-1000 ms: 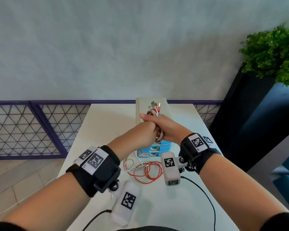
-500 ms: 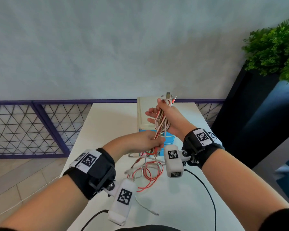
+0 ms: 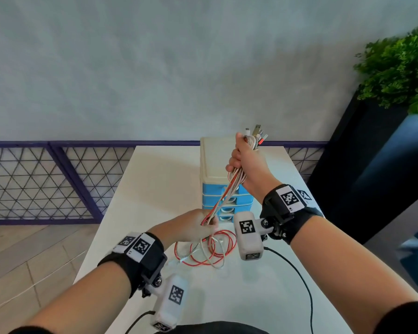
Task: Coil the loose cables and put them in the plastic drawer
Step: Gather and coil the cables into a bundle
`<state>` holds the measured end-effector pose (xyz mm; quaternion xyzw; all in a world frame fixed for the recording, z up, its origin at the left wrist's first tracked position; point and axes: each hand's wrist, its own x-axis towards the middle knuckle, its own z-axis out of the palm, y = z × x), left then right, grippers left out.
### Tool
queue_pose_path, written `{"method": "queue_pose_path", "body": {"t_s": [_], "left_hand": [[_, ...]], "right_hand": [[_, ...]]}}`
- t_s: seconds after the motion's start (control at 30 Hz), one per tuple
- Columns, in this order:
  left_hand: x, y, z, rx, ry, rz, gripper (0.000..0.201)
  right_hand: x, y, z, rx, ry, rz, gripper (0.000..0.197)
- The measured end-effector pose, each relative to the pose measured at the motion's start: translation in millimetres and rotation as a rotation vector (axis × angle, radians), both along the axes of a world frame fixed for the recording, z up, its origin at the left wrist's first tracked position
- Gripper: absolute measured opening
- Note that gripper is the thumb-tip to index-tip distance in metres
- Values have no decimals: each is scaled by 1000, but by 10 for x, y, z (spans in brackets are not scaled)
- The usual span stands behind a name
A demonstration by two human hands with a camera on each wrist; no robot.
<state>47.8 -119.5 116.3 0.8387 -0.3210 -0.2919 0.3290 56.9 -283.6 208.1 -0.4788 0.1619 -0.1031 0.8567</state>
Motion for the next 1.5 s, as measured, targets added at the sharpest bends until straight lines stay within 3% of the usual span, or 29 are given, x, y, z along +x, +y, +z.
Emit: {"method": "queue_pose_path", "body": {"t_s": [0.3,0.43,0.53,0.6,0.73,0.87,1.03,1.1,1.27,1.4,1.5], "left_hand": [[66,106,-173,-207,116,116,19],[83,98,-99,-334,-38,161,49],[113,101,-102,-404,-239,255,45],[117,102,-84,-448,-253,267,37],[103,146,-64,-362,-173,124,23],[113,116,-120,-164,-237,-53,10],[98,104,-153,-128,-392,-20,40],[88,144,-184,-143,-445,-9,39],[140,181,-202,-183,-353,67,32],[195,219,77,-462,-126,250,42],[287,187,312,-573,-93,341,42]], "right_hand": [[-6,-72,85,-197,-36,-75,34],[-1,-53,89,-218,-41,-119,32],[14,-38,91,-250,-43,-161,30],[24,-46,104,-255,-35,-187,29],[55,-91,156,-193,-48,-222,28],[72,-87,183,-181,-61,-218,27],[54,-125,205,-164,-46,-231,27],[46,-169,206,-174,-44,-231,27],[14,-172,95,-219,-42,-173,28],[-12,-141,35,-211,-55,-113,28],[-22,-86,7,-179,-72,-35,30]]}}
